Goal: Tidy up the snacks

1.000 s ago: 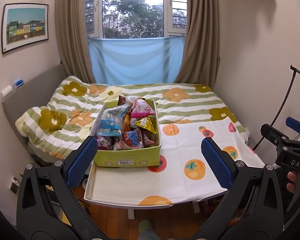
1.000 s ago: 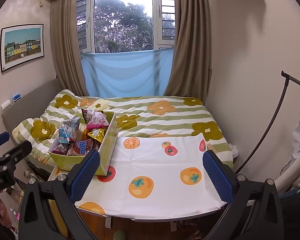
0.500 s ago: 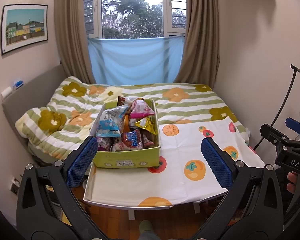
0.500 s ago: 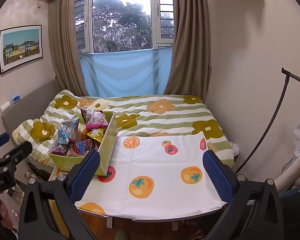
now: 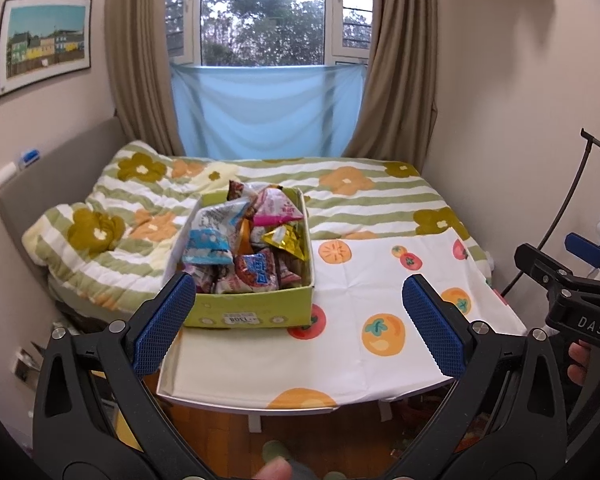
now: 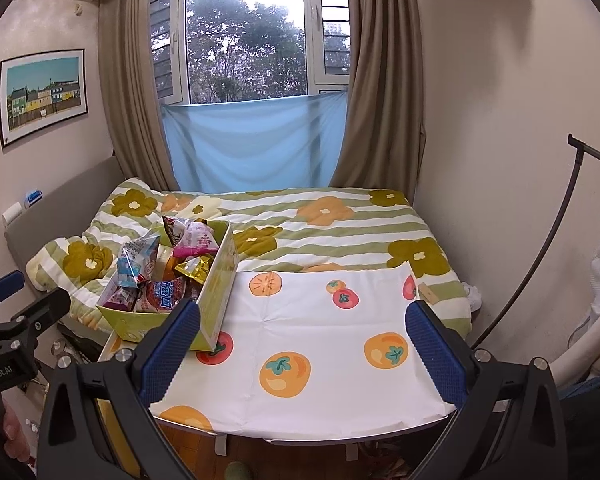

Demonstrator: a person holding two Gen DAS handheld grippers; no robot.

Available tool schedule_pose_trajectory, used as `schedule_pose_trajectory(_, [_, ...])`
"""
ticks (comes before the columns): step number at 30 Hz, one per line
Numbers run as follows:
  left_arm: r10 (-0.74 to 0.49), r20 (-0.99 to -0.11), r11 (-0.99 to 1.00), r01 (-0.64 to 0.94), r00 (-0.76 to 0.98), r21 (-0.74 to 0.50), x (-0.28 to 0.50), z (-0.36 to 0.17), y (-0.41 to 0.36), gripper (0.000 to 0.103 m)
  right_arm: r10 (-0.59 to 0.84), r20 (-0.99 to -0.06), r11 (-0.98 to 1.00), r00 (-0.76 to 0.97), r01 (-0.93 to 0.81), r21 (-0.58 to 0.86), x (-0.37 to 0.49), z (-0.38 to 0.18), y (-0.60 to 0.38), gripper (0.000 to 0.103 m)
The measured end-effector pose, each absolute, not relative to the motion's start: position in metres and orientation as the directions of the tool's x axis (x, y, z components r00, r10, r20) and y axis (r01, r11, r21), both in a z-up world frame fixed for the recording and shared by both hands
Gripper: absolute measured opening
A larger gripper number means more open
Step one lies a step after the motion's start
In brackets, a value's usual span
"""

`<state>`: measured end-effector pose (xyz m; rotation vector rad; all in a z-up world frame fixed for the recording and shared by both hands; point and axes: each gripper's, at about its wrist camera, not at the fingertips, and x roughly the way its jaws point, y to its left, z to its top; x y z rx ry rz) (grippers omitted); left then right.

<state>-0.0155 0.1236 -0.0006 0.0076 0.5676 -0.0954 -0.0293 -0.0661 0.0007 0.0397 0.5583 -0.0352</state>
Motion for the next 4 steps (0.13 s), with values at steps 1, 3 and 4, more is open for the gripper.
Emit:
schedule_pose_trajectory(1, [-0.088,-0.538,0.996,0.092,0.838,-0.019,-0.0135,-0.0022,0.1254,0.102,-0.022,-0.534,0.999,0.845,0.044,0.028,-0.0275,0.0002,-0.0644,0.102])
schedule_pose_trajectory(3, [-0.080,-0.533,0.996,0.085,0.842,-0.014,-0.0101,-0.0038,0.1284,0.102,-0.019,-0.541,0.999,0.841,0.043,0.030,-0.0230,-0.0008,-0.0626,0.102])
schedule_pose_trajectory(4, [-0.075,-0.531,0.997,0.081,0.844,-0.012,-0.0071,-0.0044,0.1309,0.102,-0.021,-0.546,0.999,0.837,0.042,0.027,-0.0197,-0.0014,-0.0599,0.102])
